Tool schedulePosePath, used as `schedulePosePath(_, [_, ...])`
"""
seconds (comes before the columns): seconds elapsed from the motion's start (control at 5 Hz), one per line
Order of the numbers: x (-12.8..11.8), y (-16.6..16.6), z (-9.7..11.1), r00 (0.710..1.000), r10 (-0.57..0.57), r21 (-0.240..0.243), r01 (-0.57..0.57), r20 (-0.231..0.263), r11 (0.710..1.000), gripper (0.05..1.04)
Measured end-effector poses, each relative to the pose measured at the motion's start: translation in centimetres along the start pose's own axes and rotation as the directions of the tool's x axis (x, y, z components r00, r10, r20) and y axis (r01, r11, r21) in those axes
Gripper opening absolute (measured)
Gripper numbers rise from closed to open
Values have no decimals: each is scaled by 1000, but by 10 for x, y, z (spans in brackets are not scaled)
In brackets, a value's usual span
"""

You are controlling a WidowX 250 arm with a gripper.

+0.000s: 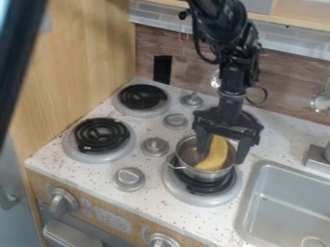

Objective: Moved the ripe banana to the top right corner of the stove

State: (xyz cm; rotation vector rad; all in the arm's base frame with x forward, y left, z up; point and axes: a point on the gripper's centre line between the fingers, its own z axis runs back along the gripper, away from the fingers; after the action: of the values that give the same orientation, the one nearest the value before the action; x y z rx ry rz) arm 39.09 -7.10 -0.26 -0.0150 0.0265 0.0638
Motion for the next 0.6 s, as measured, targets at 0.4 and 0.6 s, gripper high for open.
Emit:
schedulePosePath(0.4, [18,15,-1,1000,26,22,-26,4,999,999])
schedulePosePath(0.6, [21,12,-2,1000,16,-25,-15,23,1000,999])
